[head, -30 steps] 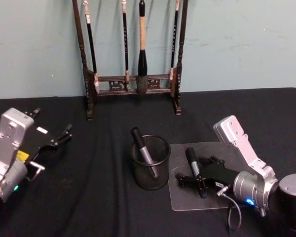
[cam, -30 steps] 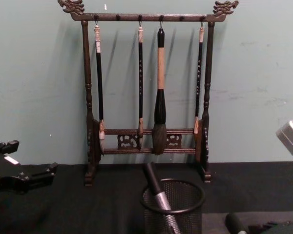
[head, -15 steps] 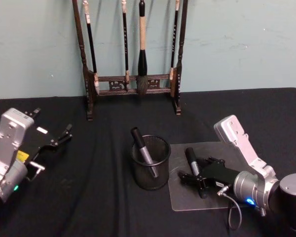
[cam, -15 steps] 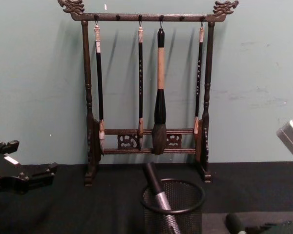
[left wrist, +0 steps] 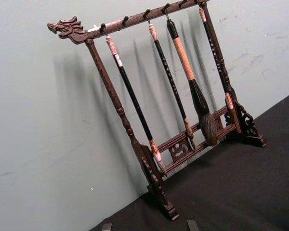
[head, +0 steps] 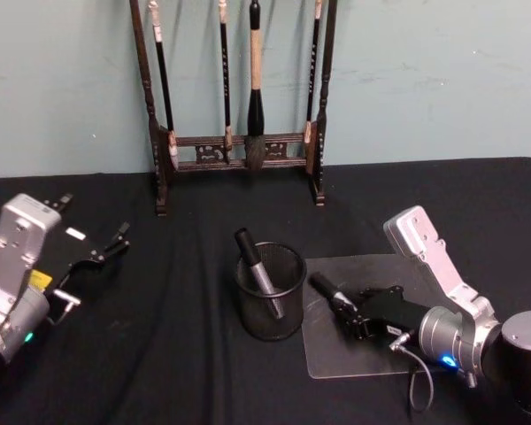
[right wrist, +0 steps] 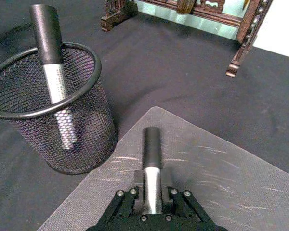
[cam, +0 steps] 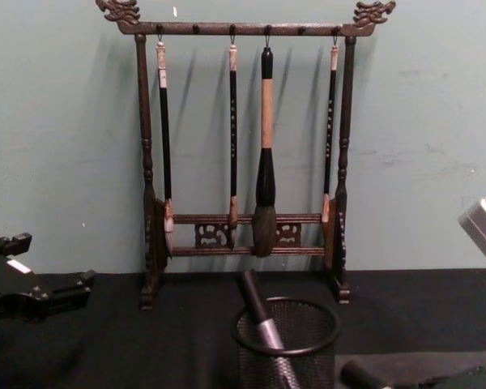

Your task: Pick up the water-based marker from the table and place it into the pen holder.

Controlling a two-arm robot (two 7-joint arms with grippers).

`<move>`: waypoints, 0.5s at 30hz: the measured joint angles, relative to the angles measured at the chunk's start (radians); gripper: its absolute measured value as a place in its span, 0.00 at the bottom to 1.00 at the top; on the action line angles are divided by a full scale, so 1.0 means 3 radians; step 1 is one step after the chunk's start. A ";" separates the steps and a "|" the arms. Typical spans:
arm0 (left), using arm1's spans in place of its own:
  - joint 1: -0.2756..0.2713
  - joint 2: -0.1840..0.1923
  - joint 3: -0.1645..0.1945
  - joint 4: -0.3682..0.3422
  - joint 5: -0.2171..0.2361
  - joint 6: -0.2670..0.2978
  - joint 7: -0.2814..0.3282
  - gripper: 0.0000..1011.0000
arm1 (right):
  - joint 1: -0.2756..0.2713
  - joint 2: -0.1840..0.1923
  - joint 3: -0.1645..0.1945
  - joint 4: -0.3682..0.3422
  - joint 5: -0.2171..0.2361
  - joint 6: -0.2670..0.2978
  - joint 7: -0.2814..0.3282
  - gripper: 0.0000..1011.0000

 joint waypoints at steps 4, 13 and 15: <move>0.0000 0.0000 0.0000 0.0000 0.0000 0.0000 0.0000 1.00 | 0.0000 0.0000 0.0000 0.0000 0.0000 0.0000 0.0000 0.20; 0.0000 0.0000 0.0000 0.0000 0.0000 0.0000 0.0000 1.00 | 0.0000 0.0000 0.0000 0.0000 0.0000 0.0000 0.0000 0.19; 0.0000 0.0000 0.0000 0.0000 0.0000 0.0000 0.0000 1.00 | 0.0000 0.0000 0.0000 0.0000 0.0000 0.0000 0.0000 0.19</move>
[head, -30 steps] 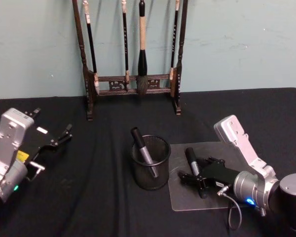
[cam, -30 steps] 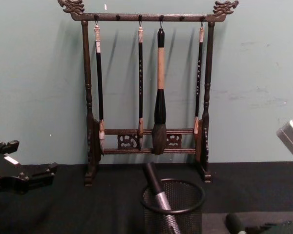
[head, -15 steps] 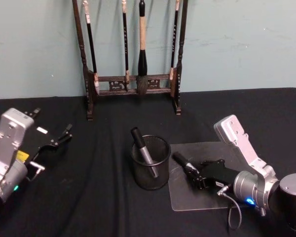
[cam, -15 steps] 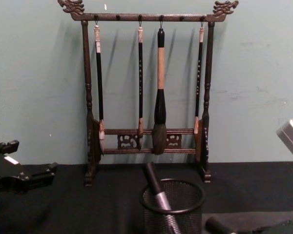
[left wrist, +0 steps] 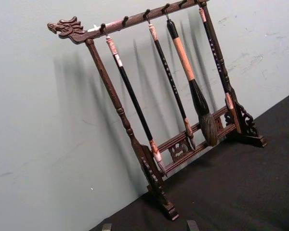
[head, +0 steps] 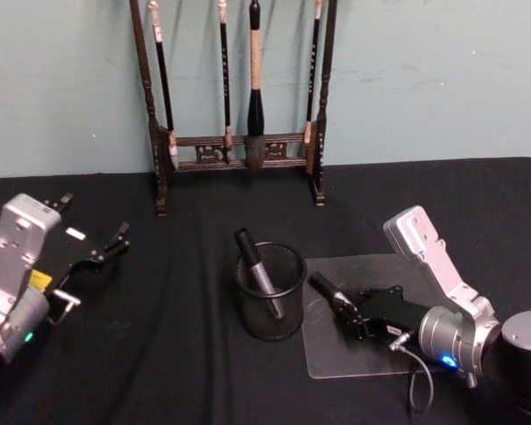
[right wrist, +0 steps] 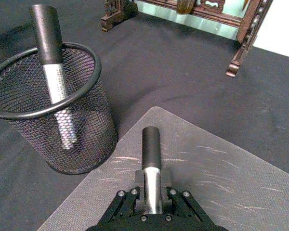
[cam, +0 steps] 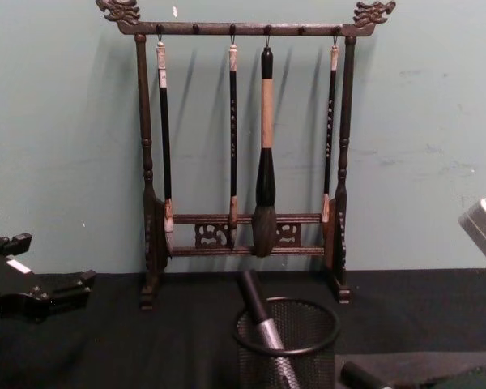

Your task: Pick up the water-based marker from the table and place it into the pen holder.

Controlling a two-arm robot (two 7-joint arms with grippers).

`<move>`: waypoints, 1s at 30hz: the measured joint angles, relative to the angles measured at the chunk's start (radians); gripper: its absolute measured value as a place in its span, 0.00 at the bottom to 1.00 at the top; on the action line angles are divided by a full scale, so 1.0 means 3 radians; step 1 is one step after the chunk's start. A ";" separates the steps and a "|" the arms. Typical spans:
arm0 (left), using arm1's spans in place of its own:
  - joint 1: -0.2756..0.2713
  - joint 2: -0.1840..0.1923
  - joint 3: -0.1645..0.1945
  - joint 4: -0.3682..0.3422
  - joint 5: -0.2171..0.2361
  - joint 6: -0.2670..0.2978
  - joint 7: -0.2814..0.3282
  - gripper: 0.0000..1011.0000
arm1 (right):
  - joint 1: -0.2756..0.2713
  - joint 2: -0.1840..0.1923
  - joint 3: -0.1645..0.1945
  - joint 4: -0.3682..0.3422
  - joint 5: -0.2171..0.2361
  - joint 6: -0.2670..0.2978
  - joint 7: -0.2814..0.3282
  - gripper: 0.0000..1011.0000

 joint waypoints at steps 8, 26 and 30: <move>0.0000 0.0000 0.0000 0.0000 0.0000 0.0000 0.0000 1.00 | -0.0046 -0.0026 0.0098 -0.0011 0.0072 -0.0239 0.0014 0.19; 0.0000 0.0000 0.0000 0.0000 0.0000 0.0000 0.0000 1.00 | -0.0063 -0.0069 0.0272 -0.0080 0.0276 -0.1220 0.0158 0.19; 0.0000 0.0000 0.0000 0.0000 0.0000 0.0000 0.0000 1.00 | -0.0008 -0.0089 0.0258 -0.0054 0.0279 -0.1268 0.0177 0.19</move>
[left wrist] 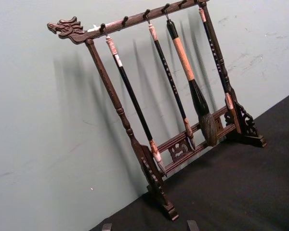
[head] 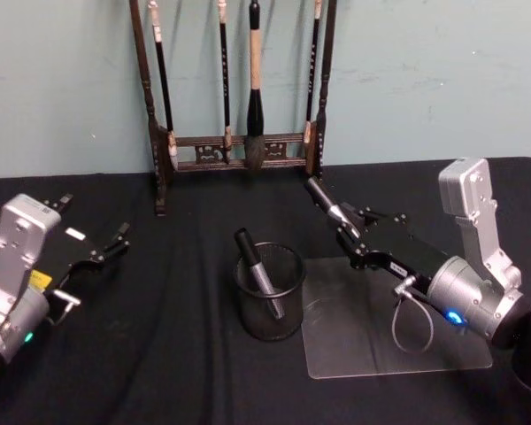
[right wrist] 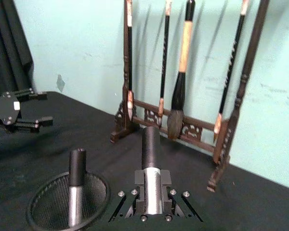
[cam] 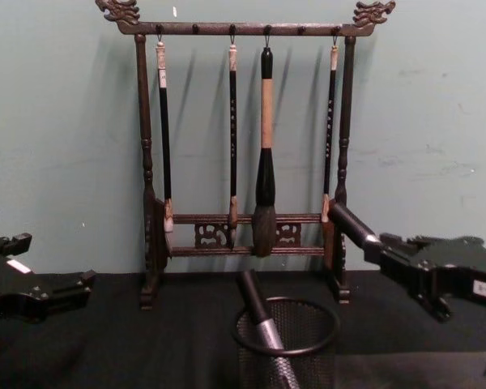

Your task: Pick up the water-based marker from the table and place it into the pen holder.

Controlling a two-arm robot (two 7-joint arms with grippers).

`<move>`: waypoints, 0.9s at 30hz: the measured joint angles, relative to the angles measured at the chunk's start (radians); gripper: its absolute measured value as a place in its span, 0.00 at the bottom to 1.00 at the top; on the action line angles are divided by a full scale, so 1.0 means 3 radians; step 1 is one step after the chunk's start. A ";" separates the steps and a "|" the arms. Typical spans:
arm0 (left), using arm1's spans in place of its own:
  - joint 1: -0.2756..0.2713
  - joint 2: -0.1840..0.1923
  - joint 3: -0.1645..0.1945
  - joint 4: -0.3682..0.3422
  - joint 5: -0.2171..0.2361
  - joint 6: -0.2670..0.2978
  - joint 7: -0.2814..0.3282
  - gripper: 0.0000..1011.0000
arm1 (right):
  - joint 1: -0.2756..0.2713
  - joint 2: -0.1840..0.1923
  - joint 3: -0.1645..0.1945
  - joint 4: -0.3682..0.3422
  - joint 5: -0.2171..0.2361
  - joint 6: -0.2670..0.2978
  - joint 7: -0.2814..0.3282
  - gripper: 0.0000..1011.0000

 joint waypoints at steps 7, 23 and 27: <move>0.0000 0.0000 0.0000 0.0000 0.0000 0.0000 0.0000 1.00 | 0.0186 -0.0064 -0.0106 0.0123 -0.0006 -0.0055 0.0087 0.19; 0.0000 0.0000 0.0000 0.0000 0.0000 0.0000 0.0000 1.00 | 0.0533 -0.0246 -0.0386 0.0452 0.0054 -0.0154 0.0343 0.19; 0.0000 0.0000 0.0000 0.0000 0.0000 0.0000 0.0000 1.00 | 0.0592 -0.0285 -0.0463 0.0521 0.0091 -0.0170 0.0404 0.19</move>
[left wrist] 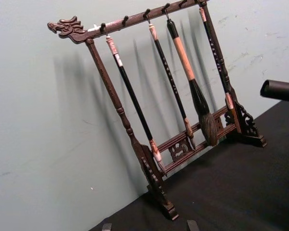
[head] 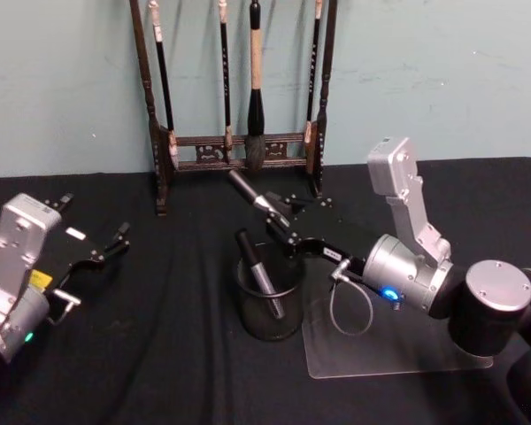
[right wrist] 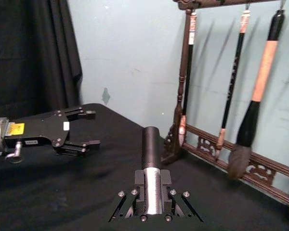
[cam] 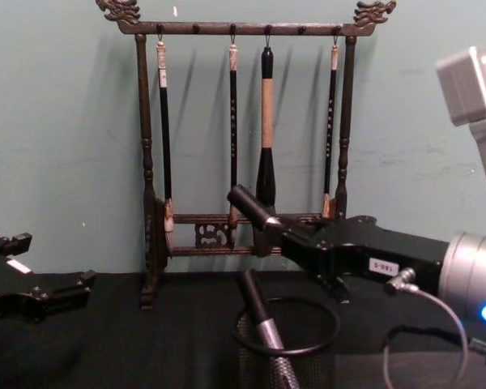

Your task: Pick up the water-based marker from the table and place it into the pen holder.

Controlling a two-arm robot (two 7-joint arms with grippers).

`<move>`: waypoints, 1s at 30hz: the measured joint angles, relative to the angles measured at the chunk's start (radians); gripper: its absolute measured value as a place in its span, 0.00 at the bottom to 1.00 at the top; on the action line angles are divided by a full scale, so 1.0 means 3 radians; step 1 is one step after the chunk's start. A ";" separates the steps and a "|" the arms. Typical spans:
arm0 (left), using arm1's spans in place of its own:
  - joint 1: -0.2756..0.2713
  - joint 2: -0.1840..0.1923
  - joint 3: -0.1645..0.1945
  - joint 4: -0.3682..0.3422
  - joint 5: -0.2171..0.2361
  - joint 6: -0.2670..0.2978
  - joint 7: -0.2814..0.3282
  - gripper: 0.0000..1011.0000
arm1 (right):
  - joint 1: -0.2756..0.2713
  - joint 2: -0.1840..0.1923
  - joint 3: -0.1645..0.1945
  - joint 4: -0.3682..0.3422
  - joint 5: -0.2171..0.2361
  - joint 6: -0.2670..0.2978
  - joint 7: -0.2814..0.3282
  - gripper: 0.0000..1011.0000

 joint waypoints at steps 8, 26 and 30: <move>0.0000 0.0000 0.0000 0.0000 0.0000 0.0000 0.0000 1.00 | 0.0033 -0.0045 -0.0075 0.0098 0.0059 -0.0014 0.0040 0.19; 0.0000 0.0000 0.0000 0.0000 0.0000 0.0000 0.0000 1.00 | 0.0057 -0.0116 -0.0145 0.0256 0.0157 -0.0040 0.0064 0.19; 0.0000 0.0000 0.0000 0.0000 0.0000 0.0000 0.0000 1.00 | 0.0057 -0.0123 -0.0154 0.0277 0.0169 -0.0042 0.0065 0.19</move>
